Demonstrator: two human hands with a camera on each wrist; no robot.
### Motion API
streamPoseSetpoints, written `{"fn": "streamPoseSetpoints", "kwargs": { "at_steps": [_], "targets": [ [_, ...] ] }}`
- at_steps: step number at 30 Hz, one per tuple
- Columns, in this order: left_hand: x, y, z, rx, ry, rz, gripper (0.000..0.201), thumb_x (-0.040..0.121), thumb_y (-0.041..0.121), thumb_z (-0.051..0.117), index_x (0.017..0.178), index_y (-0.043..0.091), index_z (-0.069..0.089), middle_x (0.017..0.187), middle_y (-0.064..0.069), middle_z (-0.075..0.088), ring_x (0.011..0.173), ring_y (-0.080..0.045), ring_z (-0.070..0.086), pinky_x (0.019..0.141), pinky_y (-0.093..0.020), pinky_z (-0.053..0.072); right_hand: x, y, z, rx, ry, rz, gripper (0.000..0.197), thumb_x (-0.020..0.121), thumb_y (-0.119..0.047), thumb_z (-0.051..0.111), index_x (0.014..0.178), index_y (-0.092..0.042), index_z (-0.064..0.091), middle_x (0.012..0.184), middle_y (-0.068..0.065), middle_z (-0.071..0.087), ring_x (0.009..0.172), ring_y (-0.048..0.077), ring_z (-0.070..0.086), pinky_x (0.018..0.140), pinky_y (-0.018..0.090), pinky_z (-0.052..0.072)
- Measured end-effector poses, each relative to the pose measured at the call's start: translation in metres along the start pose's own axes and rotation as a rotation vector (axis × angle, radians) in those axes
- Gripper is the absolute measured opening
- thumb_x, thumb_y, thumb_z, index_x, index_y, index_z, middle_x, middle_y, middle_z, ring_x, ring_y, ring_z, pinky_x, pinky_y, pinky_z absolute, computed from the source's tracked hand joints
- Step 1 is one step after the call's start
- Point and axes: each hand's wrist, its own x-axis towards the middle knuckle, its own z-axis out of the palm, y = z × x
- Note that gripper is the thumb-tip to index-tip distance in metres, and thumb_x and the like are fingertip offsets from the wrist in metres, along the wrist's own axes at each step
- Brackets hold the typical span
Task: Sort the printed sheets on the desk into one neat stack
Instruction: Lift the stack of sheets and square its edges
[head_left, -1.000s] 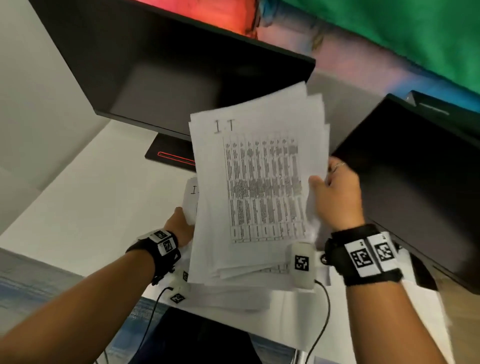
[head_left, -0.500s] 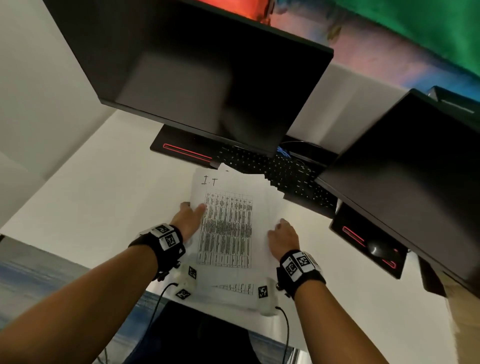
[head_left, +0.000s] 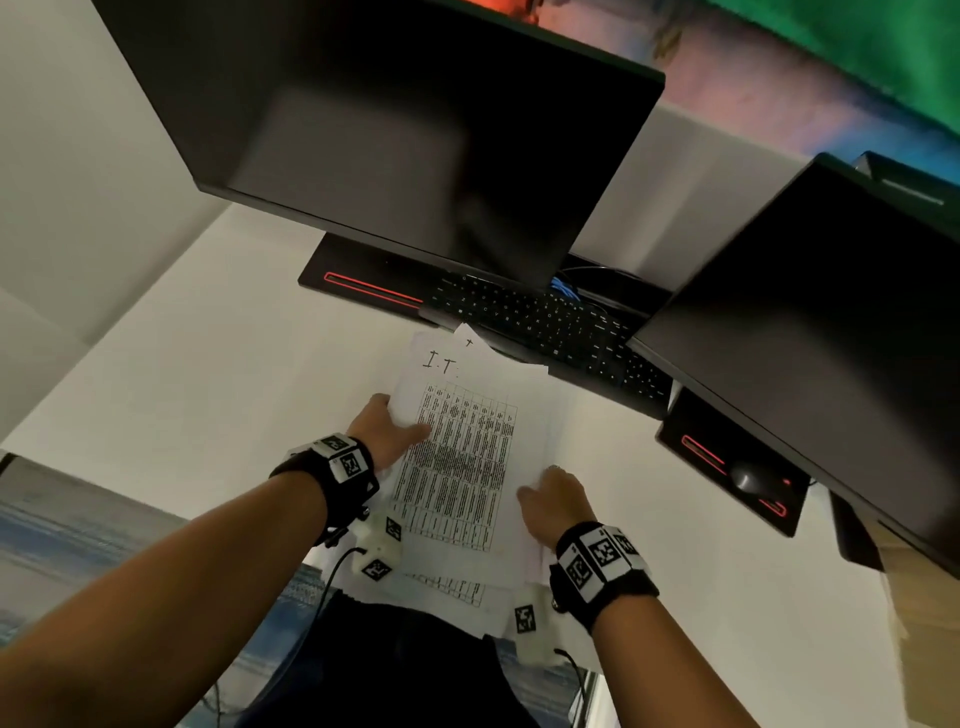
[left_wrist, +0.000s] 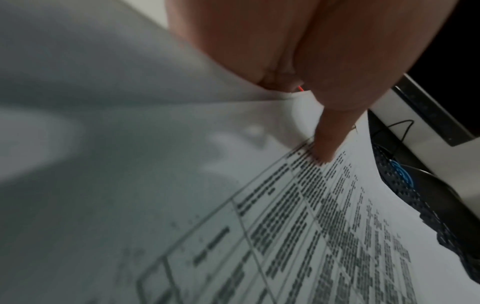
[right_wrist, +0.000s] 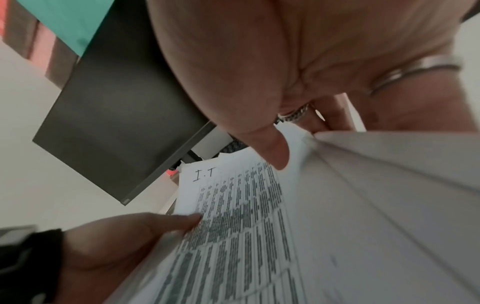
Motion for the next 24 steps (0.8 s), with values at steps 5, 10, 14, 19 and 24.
{"fn": "streamPoseSetpoints", "kwargs": {
  "at_steps": [5, 10, 14, 19, 24],
  "targets": [
    [-0.012, 0.010, 0.001, -0.058, -0.025, 0.124, 0.038, 0.084, 0.018, 0.078, 0.119, 0.009, 0.065, 0.113, -0.008, 0.072, 0.102, -0.026, 0.067, 0.091, -0.039, 0.053, 0.021, -0.007, -0.016, 0.151, 0.149, -0.060, 0.082, 0.097, -0.035, 0.055, 0.156, -0.001, 0.010, 0.156, 0.016, 0.036, 0.141, 0.034, 0.037, 0.115, 0.038, 0.034],
    [-0.043, 0.034, -0.028, -0.343, -0.055, 0.364, 0.046, 0.083, 0.016, 0.078, 0.126, 0.017, 0.061, 0.117, 0.000, 0.073, 0.106, -0.015, 0.070, 0.096, -0.042, 0.054, 0.017, 0.002, -0.047, 0.730, 0.210, -0.164, 0.120, 0.068, -0.031, 0.090, 0.158, -0.023, 0.011, 0.162, 0.000, 0.027, 0.145, 0.022, 0.034, 0.117, 0.041, 0.032],
    [-0.066, 0.070, -0.053, -0.480, -0.046, 0.485, 0.037, 0.085, 0.006, 0.074, 0.121, 0.009, 0.064, 0.106, 0.003, 0.077, 0.087, -0.004, 0.073, 0.080, -0.027, 0.058, -0.008, -0.010, -0.094, 1.017, 0.229, -0.283, 0.079, 0.052, -0.028, 0.091, 0.124, -0.016, 0.060, 0.116, 0.005, 0.073, 0.105, 0.021, 0.071, 0.095, 0.045, 0.055],
    [-0.089, 0.099, -0.049, -0.520, 0.279, 0.713, 0.031, 0.092, 0.012, 0.068, 0.121, 0.004, 0.060, 0.105, 0.015, 0.070, 0.093, 0.007, 0.067, 0.085, -0.013, 0.051, -0.063, -0.038, -0.117, 1.158, 0.471, -0.554, 0.017, 0.079, -0.008, 0.080, 0.092, -0.015, 0.072, 0.086, -0.007, 0.078, 0.083, 0.010, 0.075, 0.071, 0.023, 0.060],
    [-0.079, 0.080, -0.044, -0.487, 0.086, 0.694, 0.064, 0.087, 0.016, 0.075, 0.139, 0.020, 0.037, 0.133, 0.005, 0.057, 0.123, -0.005, 0.059, 0.100, -0.031, 0.052, -0.071, -0.039, -0.096, 1.227, 0.454, -0.637, 0.070, 0.065, -0.010, 0.089, 0.128, -0.021, 0.061, 0.127, 0.007, 0.066, 0.111, 0.020, 0.067, 0.083, 0.039, 0.061]
  ]
}}
